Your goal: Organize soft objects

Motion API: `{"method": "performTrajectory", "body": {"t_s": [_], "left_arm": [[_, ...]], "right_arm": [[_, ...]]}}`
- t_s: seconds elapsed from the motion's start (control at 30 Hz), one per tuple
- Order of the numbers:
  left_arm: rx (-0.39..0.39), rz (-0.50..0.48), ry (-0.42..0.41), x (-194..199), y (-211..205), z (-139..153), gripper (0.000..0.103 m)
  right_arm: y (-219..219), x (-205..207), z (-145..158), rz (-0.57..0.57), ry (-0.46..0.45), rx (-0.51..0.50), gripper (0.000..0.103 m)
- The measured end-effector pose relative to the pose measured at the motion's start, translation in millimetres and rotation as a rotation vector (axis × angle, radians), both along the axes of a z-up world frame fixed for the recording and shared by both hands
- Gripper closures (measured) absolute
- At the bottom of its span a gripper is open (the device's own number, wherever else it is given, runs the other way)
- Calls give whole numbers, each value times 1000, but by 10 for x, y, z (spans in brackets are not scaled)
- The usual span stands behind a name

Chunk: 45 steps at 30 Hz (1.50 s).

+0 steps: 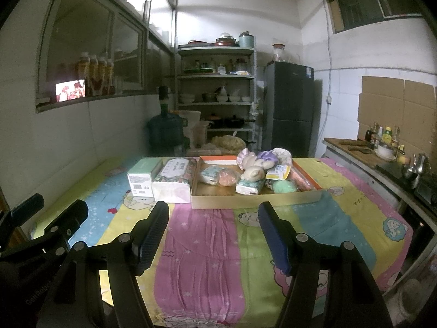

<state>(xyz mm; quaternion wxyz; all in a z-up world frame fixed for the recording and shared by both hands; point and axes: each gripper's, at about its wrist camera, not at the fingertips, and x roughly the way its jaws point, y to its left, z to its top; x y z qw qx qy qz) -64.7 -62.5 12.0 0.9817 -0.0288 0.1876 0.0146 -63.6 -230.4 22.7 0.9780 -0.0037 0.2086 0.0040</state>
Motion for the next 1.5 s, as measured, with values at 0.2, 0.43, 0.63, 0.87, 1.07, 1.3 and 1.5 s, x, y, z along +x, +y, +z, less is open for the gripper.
{"method": "performTrajectory", "body": {"t_s": [0.2, 0.43, 0.63, 0.87, 1.07, 1.3, 1.5], "left_arm": [[1, 4, -1, -11, 18, 21, 21], [5, 10, -2, -29, 58, 37, 21], [5, 8, -2, -29, 67, 37, 21], [5, 9, -3, -39, 46, 29, 21], [5, 8, -3, -38, 51, 33, 21], [7, 7, -3, -36, 53, 24, 21], [7, 8, -4, -43, 37, 14, 21]], "right_arm": [[11, -1, 1, 1, 0, 0, 33], [43, -1, 17, 4, 1, -1, 33], [46, -2, 14, 4, 0, -1, 33], [43, -4, 9, 4, 0, -1, 33], [53, -1, 13, 4, 0, 0, 33], [49, -3, 8, 4, 0, -1, 33], [49, -5, 7, 4, 0, -2, 33]]}}
